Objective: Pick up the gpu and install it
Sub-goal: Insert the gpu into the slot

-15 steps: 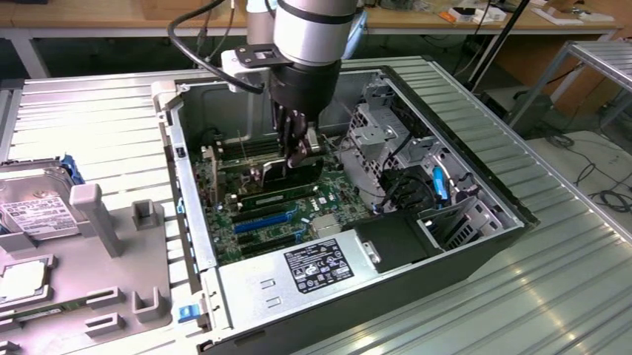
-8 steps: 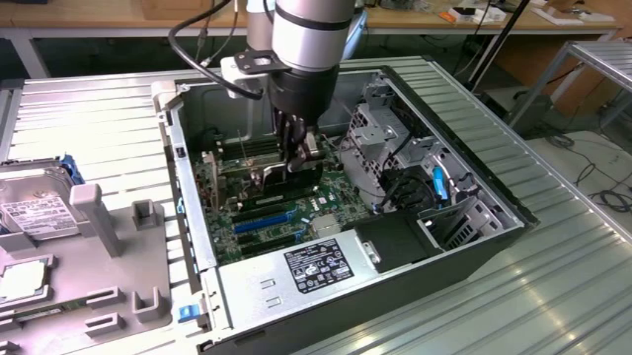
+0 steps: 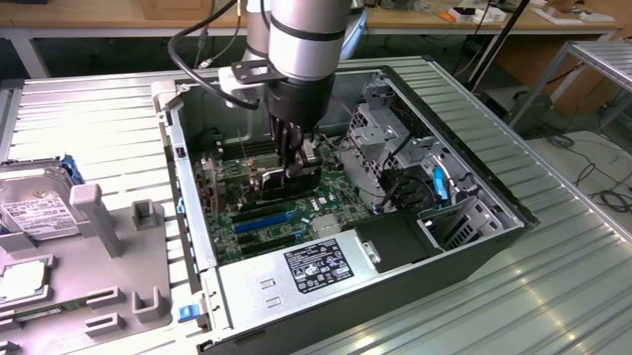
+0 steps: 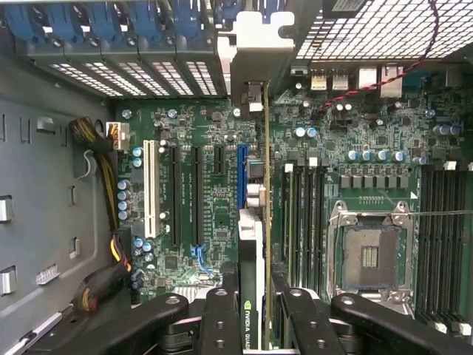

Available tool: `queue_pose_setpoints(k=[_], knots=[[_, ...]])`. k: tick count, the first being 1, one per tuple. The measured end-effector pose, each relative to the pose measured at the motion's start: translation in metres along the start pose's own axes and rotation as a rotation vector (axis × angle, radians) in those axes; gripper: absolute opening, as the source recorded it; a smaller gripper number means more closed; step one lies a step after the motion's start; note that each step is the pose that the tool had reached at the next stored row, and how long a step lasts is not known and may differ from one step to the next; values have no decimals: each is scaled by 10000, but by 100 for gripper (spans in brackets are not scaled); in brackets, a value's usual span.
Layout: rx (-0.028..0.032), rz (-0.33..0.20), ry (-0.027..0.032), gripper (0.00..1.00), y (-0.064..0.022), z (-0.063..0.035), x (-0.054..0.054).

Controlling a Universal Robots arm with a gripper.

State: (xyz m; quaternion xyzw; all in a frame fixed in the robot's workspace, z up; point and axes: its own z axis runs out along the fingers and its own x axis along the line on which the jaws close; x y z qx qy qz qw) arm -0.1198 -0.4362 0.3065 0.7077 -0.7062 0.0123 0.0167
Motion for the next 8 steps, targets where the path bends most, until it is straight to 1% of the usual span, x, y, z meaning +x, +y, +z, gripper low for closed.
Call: queue_pose_setpoints(k=[1,2,3,4,6,7,8], knots=[[38,-8,2,27,11,10,0],[105,-24,4,27,28,17,0],[145,-36,7,27,34,20,0],[224,-57,10,27,49,27,-1],[231,-59,15,27,48,29,-1],[258,-56,18,27,50,46,-1],[266,-57,21,27,49,56,-2]])
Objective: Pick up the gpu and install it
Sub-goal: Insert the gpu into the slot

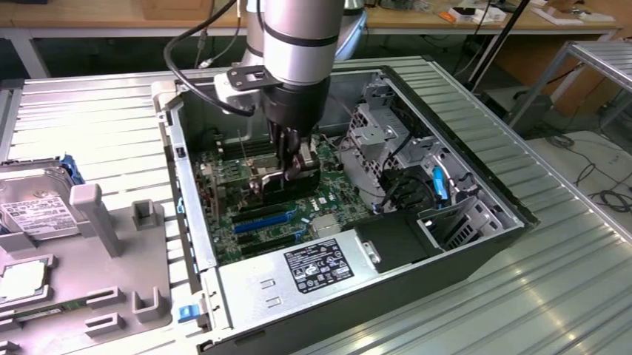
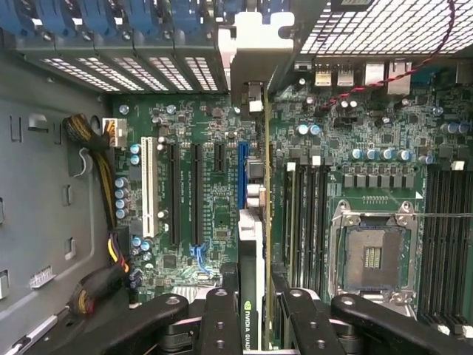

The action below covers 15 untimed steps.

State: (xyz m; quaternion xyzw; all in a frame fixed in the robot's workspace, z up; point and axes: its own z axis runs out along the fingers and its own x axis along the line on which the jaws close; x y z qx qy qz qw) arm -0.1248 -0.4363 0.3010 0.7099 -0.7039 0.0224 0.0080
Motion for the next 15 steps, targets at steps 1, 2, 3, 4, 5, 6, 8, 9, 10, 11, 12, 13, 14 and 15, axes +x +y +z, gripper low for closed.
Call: queue_pose_setpoints(k=[1,2,3,4,5,6,8,9,10,11,12,13,14,15], knots=[[12,1,0,27,2,23,-1],[17,2,1,27,5,43,-2],[22,3,3,27,10,55,-3],[34,2,28,27,29,80,-4],[38,2,39,27,37,88,-4],[42,2,52,27,49,96,-5],[44,1,65,27,56,100,-6],[44,0,65,27,56,100,-6],[45,1,64,27,56,101,-6],[45,1,64,27,56,101,-6],[45,1,64,27,56,101,-6],[45,1,63,27,57,101,-6],[45,1,63,27,57,102,-6],[45,1,64,27,59,103,-6]])
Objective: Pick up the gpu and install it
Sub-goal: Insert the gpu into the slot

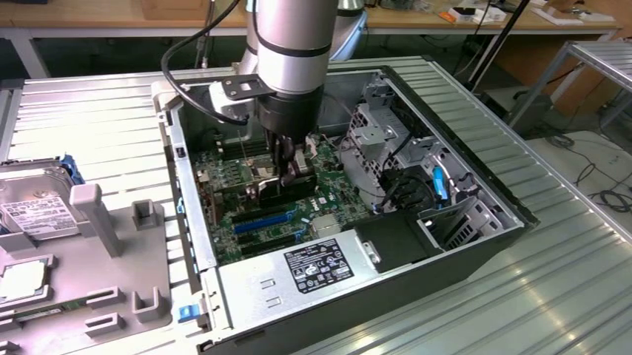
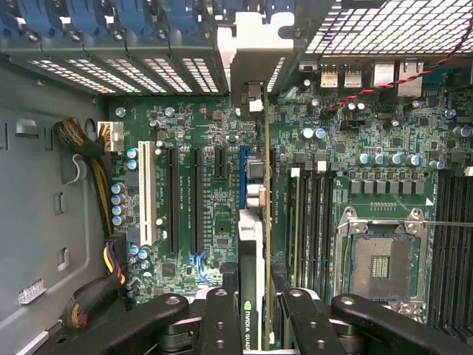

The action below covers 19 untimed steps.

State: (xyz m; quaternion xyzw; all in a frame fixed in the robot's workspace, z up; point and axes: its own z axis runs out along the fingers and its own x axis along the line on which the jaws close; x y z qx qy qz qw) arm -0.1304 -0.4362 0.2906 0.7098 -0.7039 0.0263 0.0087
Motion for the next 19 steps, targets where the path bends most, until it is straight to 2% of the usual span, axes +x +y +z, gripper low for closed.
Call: queue_pose_setpoints(k=[3,7,19], knots=[[1,-1,10,27,27,36,-4],[-2,-3,67,27,43,86,-6],[-1,-3,70,27,46,112,8]])
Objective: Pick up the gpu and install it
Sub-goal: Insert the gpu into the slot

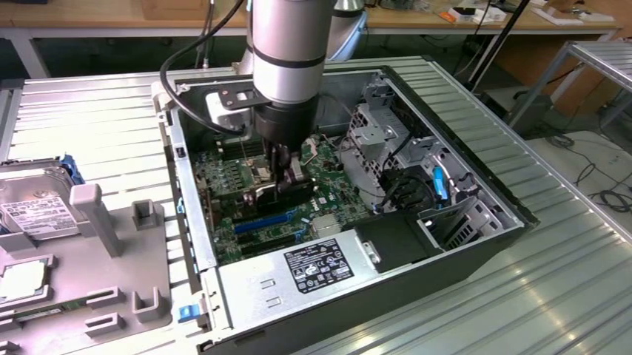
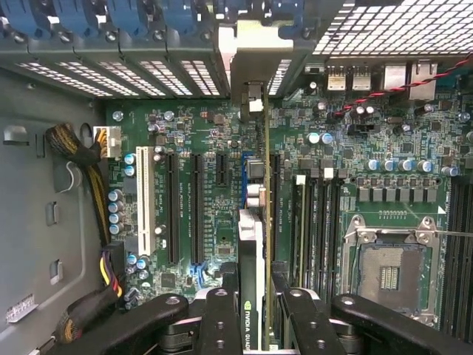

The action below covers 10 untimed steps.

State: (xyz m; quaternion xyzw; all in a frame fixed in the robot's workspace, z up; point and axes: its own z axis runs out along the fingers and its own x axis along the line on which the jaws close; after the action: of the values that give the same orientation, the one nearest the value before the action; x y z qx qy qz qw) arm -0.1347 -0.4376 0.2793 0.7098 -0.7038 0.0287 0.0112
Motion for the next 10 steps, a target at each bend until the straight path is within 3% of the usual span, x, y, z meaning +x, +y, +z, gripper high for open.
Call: queue_pose_setpoints(k=[10], knots=[[0,1,-1,27,9,8,59]])
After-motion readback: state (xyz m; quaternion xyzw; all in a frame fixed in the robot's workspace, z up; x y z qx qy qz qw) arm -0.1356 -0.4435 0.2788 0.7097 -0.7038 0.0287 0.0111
